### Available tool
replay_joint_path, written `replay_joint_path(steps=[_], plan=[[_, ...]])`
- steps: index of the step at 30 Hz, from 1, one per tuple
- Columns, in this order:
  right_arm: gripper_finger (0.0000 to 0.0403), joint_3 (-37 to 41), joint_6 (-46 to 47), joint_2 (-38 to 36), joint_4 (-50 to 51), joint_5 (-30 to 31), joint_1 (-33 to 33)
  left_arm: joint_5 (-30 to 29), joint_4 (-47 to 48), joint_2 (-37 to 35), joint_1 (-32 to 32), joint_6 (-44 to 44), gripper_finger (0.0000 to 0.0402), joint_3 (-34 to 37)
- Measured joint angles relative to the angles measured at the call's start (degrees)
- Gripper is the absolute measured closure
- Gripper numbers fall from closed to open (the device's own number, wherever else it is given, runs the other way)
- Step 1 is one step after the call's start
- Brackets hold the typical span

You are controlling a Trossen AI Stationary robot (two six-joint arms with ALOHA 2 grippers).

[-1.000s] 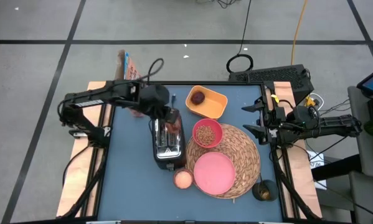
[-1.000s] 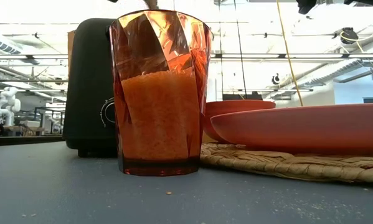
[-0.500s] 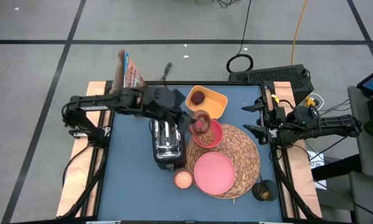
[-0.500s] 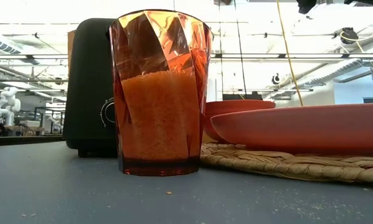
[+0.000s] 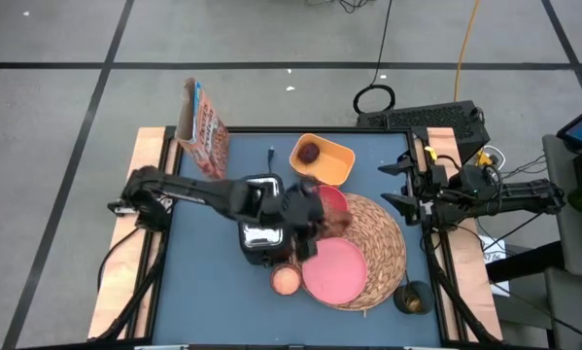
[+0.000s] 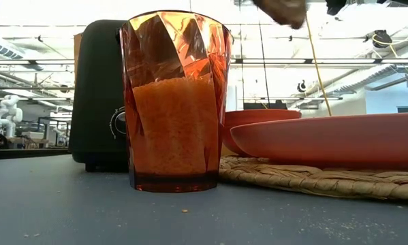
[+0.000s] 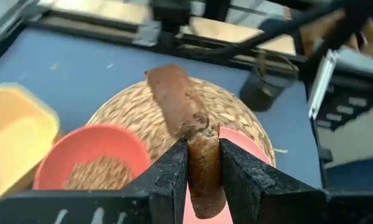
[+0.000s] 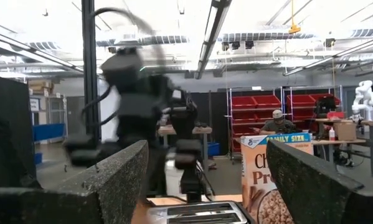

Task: Arrange a breakfast setting
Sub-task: Put the bread on the pink plate

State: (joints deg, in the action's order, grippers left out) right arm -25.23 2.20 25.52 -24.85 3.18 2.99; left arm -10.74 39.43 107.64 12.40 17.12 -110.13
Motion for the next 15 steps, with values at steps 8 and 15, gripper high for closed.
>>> replay_joint_path(steps=[8, 15], plan=[[0.0083, 0.00, 0.12, 0.00, -0.14, -0.14, 0.01, -4.09, -5.58, 6.45, 5.04, -13.62, 0.0312, 0.00], [0.0083, 0.00, 0.15, 0.01, -0.10, -0.20, 0.00, -10.38, -6.71, 12.24, 8.37, -24.82, 0.0312, 0.00]])
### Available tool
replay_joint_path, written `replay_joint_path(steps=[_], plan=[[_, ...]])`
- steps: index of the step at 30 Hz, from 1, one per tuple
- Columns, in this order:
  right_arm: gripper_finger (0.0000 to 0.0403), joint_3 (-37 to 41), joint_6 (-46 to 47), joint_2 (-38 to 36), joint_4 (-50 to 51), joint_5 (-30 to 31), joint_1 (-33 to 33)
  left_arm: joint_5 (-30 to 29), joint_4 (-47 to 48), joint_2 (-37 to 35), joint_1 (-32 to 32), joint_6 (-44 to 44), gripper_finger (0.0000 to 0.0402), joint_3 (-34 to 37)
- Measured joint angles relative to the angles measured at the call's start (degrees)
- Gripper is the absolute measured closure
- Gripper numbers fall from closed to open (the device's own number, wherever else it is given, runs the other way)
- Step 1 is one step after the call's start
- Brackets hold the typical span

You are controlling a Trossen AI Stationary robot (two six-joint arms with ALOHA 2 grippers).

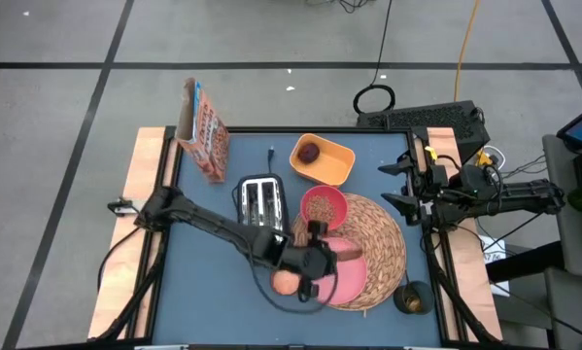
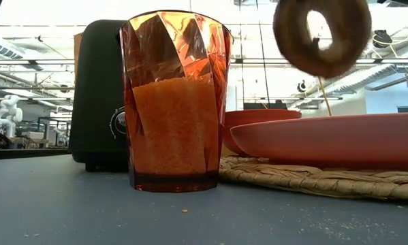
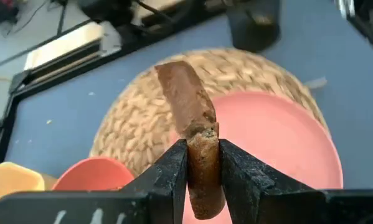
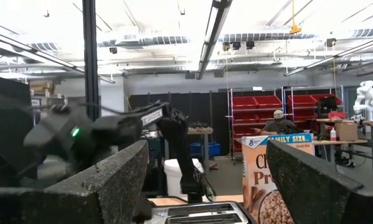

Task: Arrange a breakfast setting
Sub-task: Put the bread on the pink plate

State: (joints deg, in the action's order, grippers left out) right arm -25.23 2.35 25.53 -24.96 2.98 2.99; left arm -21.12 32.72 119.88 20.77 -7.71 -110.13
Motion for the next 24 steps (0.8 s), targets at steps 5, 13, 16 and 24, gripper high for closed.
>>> replay_joint_path(steps=[5, 13, 16, 24], plan=[[0.0083, 0.00, 0.00, 0.01, -0.04, 0.00, -0.01, -0.09, 0.05, 3.30, 1.07, -5.26, 0.0312, 0.00], [0.0083, 0.00, 0.00, 0.12, -0.02, 0.00, 0.01, -1.51, -1.30, 5.64, 0.60, -9.88, 0.0312, 0.02], [0.0083, 0.00, 0.00, 0.18, 0.01, 0.00, 0.01, -1.45, -1.31, 5.62, 0.00, -9.81, 0.0312, 0.02], [0.0083, 0.00, 0.00, 0.19, 0.03, 0.00, 0.01, 0.06, -0.83, 5.59, -1.00, -8.43, 0.0311, 0.02]])
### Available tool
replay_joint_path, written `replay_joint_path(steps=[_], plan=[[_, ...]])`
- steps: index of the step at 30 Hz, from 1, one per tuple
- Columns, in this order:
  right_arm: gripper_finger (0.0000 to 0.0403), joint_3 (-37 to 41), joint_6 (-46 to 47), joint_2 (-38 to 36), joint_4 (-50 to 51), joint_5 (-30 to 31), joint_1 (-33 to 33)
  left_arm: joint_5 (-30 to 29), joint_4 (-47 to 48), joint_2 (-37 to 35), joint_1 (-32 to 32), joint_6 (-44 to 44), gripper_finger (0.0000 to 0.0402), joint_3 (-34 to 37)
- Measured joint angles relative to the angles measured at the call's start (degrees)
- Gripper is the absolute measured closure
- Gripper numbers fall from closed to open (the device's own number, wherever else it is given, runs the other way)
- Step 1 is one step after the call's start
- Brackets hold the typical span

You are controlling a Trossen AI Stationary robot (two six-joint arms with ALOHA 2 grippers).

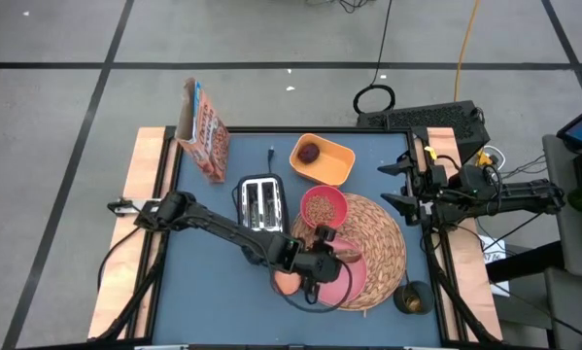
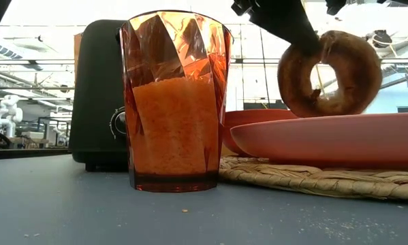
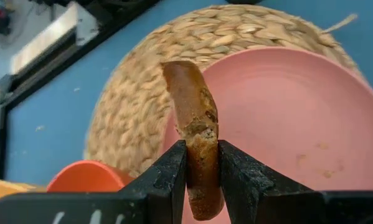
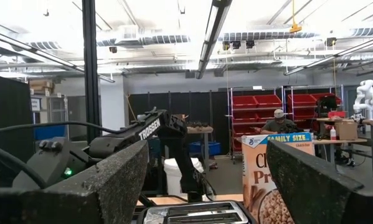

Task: Arrange a breakfast setting
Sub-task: Put the bread on the pink plate, then put the apple on the table mat

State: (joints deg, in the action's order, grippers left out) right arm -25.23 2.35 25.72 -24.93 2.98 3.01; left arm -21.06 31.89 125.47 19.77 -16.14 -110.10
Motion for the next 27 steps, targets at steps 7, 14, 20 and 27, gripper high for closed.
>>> replay_joint_path(steps=[7, 14, 20, 27], plan=[[0.0083, 0.00, -0.02, -0.01, -0.02, 0.00, -0.01, 0.70, 0.42, 0.00, 0.07, 0.11, 0.0305, 0.00], [0.0083, 0.00, -0.02, -0.01, -0.03, -0.01, -0.01, 0.68, 3.11, 0.00, -0.10, 4.90, 0.0262, 0.00], [0.0083, 0.00, -0.02, 0.01, -0.04, -0.02, -0.02, 2.14, 2.83, -0.04, -0.09, 5.85, 0.0227, 0.00], [0.0083, 0.00, -0.02, -0.01, -0.04, -0.02, -0.02, 2.56, -3.39, -0.79, 0.17, 6.89, 0.0218, 0.00]])
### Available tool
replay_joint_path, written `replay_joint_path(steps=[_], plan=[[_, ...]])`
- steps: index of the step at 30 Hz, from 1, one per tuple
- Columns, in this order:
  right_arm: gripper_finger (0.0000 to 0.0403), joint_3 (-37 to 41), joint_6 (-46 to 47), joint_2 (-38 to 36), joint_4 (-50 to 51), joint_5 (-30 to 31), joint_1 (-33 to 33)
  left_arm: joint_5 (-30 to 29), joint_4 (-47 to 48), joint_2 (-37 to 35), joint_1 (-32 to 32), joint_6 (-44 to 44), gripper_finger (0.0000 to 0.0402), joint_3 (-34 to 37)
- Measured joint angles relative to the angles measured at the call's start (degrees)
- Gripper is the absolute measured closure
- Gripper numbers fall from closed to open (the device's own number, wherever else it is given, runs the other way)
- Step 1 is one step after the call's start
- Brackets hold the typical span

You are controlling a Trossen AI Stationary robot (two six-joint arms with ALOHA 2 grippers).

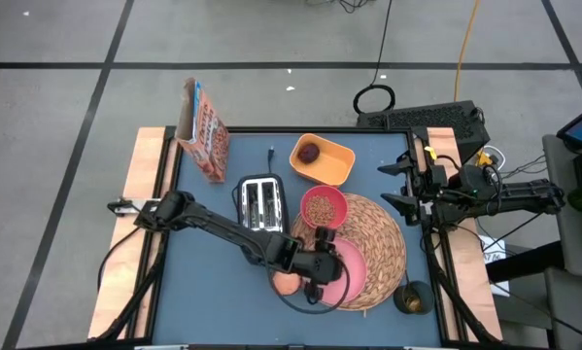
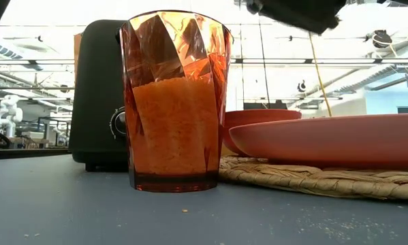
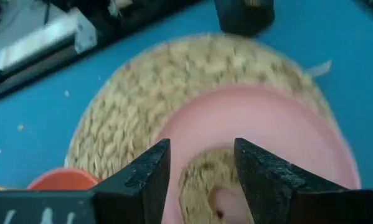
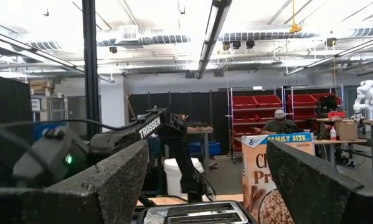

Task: Arrange a breakfast setting
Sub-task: Put the apple on the table mat

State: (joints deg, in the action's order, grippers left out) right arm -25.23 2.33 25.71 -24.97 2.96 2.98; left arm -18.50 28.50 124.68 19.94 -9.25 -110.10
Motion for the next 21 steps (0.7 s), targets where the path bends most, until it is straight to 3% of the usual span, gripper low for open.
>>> replay_joint_path(steps=[5, 11, 16, 21], plan=[[0.0083, 0.00, 0.80, 0.01, 0.47, 0.20, 0.00, 0.04, -1.56, -2.87, -0.44, 2.39, 0.0218, 0.00], [0.0083, -0.03, 2.38, 0.91, 0.99, 0.36, 0.00, 0.00, 4.38, -10.21, -2.67, 5.33, 0.0218, 0.00], [0.0083, -3.04, 2.36, 4.39, 1.99, 6.02, -0.09, 0.04, 10.09, -17.14, -5.75, 7.16, 0.0218, 0.00], [0.0083, -8.97, -5.04, 10.48, 6.92, 10.66, -2.01, 0.00, 15.66, -21.73, -10.48, 8.29, 0.0218, 0.00]])
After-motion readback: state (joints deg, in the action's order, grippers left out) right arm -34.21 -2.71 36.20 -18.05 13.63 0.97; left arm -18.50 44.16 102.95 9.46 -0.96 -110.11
